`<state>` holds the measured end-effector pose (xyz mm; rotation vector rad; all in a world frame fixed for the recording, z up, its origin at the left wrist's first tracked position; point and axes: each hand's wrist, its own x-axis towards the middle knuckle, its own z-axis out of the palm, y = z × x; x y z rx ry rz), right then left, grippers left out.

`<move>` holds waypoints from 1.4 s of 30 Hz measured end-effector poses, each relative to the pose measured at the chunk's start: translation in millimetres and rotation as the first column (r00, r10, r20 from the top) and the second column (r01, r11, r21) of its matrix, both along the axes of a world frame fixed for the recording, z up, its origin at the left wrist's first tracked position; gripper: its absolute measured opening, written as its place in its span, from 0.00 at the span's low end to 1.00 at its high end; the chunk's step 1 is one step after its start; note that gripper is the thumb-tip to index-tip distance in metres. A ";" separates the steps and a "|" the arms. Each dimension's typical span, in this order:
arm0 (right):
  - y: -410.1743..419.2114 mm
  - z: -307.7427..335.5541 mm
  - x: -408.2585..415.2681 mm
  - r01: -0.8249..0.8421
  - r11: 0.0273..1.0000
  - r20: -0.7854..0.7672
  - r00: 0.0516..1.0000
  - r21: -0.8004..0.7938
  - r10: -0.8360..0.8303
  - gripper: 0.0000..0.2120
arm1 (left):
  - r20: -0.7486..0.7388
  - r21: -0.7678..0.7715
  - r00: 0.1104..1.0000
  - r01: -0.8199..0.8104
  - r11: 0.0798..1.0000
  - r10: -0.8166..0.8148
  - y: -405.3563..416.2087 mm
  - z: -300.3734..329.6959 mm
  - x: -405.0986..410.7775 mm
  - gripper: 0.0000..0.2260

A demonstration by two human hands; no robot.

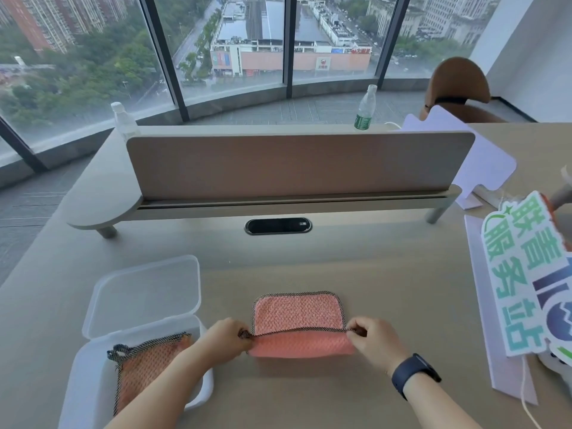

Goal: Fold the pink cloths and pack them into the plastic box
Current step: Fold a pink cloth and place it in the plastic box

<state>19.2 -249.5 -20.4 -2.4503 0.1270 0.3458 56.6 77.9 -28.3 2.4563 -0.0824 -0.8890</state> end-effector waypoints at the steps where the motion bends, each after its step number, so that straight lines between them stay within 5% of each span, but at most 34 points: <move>1: 0.3 -0.4 3.5 0.008 1.000 0.001 1.000 -0.019 -0.008 0.15 | -0.004 0.017 1.000 -0.014 1.000 0.014 -2.1 -0.1 1.8 0.09; 7: 5.5 1.7 43.0 0.034 0.997 -0.018 0.999 -0.063 -0.035 0.04 | 0.024 0.017 0.983 -0.183 0.983 0.183 -9.8 -4.9 21.3 0.10; 14: 10.2 -21.2 83.6 0.057 0.990 -0.046 0.997 -0.129 -0.063 0.06 | 0.057 -0.014 0.935 -0.349 0.937 0.350 -15.4 -23.5 45.2 0.10; 25: 10.4 -48.1 94.8 0.087 0.981 -0.117 0.987 -0.174 -0.108 0.05 | 0.117 0.062 0.930 -0.357 0.932 0.348 -22.4 -43.5 57.3 0.16; 30: 11.0 -48.6 85.9 0.192 0.975 0.003 0.981 -0.112 -0.193 0.06 | 0.356 0.025 0.834 -0.460 0.888 0.422 -23.6 -36.9 52.0 0.13; 35: 37.9 -42.3 60.9 0.154 0.986 0.132 0.981 -0.059 -0.145 0.02 | 0.594 0.037 0.799 -0.147 0.988 0.097 -30.3 -31.3 54.4 0.05; 38: 57.0 -45.2 41.4 0.048 0.998 0.084 0.995 -0.036 -0.045 0.02 | 0.557 0.115 0.813 0.124 0.986 -0.167 -35.5 -36.6 56.4 0.08; 42: 68.9 -54.3 23.9 0.007 0.999 0.067 0.998 -0.051 -0.004 0.02 | 0.499 0.216 0.790 0.284 0.934 -0.356 -34.8 -43.3 50.7 0.16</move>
